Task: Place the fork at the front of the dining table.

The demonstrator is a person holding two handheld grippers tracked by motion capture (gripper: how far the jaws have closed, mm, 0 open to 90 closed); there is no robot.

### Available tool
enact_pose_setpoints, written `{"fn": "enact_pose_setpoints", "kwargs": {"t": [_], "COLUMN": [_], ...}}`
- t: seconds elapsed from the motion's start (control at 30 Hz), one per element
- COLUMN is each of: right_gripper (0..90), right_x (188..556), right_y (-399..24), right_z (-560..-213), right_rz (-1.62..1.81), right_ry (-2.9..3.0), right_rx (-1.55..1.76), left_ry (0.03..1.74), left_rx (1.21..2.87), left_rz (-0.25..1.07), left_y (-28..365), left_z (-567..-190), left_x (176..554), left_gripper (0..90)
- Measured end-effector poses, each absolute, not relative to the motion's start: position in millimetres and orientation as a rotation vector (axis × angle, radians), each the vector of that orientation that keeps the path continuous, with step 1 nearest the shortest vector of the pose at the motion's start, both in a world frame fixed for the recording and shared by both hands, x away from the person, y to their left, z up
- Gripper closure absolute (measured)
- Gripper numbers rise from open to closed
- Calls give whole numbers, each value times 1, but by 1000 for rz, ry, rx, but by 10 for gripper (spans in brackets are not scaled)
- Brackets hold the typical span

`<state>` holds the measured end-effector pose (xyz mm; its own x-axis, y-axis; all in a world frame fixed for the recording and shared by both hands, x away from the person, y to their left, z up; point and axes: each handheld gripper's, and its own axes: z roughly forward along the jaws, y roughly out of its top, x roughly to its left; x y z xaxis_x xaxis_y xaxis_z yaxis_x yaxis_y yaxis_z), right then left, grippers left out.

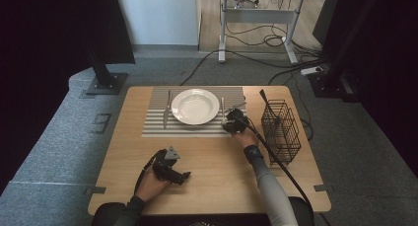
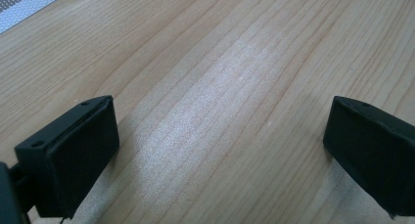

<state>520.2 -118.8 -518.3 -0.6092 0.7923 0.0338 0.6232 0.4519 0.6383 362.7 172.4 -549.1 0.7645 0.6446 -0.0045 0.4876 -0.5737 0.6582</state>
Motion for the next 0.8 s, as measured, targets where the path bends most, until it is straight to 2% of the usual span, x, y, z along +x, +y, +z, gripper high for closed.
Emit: {"fn": "enact_pose_setpoints", "kwargs": {"t": [0.27,0.43,0.63,0.8], "right_gripper": [710,518,330,216], "right_x": [525,524,514,500], "right_y": [-121,-123,-121,-119], "right_z": [-518,-514,-502,-491], "right_rz": [893,906,926,938], "right_ry": [2415,2399,2408,2410], "right_rx": [1236,1231,1165,1106], "left_ry": [843,843,846,847], "left_rx": [2298,2298,2296,2296], "left_rz": [311,311,310,310], "left_y": [172,172,172,172], "left_z": [-549,-549,-549,-549], "left_x": [363,363,363,363], "left_gripper": [0,0,0,0]}}
